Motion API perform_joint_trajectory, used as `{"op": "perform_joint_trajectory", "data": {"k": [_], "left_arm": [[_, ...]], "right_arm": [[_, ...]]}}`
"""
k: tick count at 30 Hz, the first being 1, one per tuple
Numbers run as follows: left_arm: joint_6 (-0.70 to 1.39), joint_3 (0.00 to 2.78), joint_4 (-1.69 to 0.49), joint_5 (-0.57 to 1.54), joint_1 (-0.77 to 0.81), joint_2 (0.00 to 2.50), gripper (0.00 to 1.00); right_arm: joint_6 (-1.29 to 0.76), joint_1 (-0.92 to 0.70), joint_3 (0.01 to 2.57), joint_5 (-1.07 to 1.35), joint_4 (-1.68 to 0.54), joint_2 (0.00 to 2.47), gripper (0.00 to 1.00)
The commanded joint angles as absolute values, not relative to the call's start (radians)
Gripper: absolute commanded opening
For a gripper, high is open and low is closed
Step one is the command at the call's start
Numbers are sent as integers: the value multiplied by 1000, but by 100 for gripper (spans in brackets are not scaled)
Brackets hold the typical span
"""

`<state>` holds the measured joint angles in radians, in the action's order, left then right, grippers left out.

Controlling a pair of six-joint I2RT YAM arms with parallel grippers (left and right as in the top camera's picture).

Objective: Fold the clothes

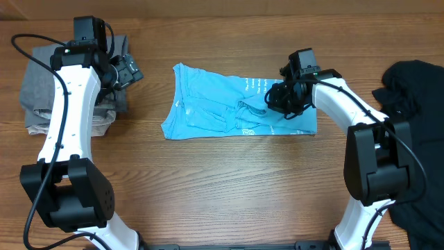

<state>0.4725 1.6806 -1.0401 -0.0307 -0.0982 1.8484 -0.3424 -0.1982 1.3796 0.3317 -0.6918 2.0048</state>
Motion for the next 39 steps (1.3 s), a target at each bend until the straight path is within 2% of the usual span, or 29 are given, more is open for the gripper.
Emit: {"op": "perform_joint_trajectory", "data": {"k": [1, 8, 10, 15, 17, 18, 23, 25, 30, 31, 39], "left_arm": [[483, 1704, -1039, -33, -93, 1823, 100], [483, 1704, -1039, -33, -93, 1823, 100], [483, 1704, -1039, -33, -93, 1823, 100], [483, 1704, -1039, -33, -93, 1823, 100], [483, 1704, -1039, -33, -93, 1823, 100], [483, 1704, -1039, -33, -93, 1823, 100], [483, 1704, -1039, -33, -93, 1823, 100], [483, 1704, -1039, -33, -93, 1823, 100], [483, 1704, -1039, -33, -93, 1823, 100], [483, 1704, -1039, -33, -93, 1823, 100], [483, 1704, -1039, -33, -93, 1823, 100]], "right_arm": [[-398, -204, 1372, 323, -611, 2005, 4], [-386, -204, 1374, 323, -434, 2008, 5], [-386, -196, 1399, 324, -429, 1994, 14], [-434, -168, 1491, 323, -636, 1891, 20], [-461, -168, 1494, 324, -735, 1860, 35], [-479, -168, 1494, 324, -773, 1856, 38], [-682, -175, 1451, 324, -914, 1861, 40], [-735, -180, 1403, 336, -880, 1861, 42], [-834, -214, 1264, 376, -695, 1861, 72], [-860, -220, 1243, 376, -667, 1861, 75], [-918, -226, 1162, 364, -500, 1861, 75]]}}
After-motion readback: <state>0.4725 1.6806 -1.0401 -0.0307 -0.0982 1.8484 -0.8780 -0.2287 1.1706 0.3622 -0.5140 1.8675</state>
